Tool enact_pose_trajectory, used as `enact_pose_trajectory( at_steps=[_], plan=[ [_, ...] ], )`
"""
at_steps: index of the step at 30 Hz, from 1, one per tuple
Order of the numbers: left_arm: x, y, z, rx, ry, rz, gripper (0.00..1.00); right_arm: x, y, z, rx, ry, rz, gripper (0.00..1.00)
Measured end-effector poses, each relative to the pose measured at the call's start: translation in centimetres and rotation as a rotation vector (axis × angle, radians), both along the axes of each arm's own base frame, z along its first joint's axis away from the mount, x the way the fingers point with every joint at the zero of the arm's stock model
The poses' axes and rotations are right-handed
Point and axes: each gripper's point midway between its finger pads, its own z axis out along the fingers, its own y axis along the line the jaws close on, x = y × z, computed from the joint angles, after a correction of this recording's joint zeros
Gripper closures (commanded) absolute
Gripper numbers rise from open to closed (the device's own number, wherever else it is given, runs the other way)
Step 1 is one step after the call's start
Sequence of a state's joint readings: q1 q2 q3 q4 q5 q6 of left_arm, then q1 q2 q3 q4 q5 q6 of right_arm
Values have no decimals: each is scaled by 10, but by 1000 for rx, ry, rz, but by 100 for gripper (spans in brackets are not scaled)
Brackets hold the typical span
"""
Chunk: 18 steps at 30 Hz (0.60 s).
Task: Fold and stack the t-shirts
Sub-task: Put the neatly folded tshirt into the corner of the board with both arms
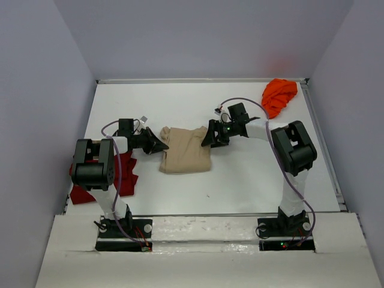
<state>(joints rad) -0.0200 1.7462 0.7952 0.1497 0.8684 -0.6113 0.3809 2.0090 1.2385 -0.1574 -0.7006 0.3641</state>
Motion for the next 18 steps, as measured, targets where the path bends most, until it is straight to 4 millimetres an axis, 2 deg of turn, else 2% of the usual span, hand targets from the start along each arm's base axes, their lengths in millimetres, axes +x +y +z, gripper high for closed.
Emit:
enact_pose_trajectory(
  at_steps=[5,10,11,18],
  plan=[
    [0,1,-1,6,6,3,100,-4,14,1,17,4,31,36],
    [-1,1,-2,8,11,4,100,-8,20,-3,4,9,35,65],
    [-1,1,-2,8,10,3,100,-8,20,-4,-4,10,29,79],
    [-2,1,-3,13,11,-1,100,-8,20,-8,-31,18,9,100]
  ],
)
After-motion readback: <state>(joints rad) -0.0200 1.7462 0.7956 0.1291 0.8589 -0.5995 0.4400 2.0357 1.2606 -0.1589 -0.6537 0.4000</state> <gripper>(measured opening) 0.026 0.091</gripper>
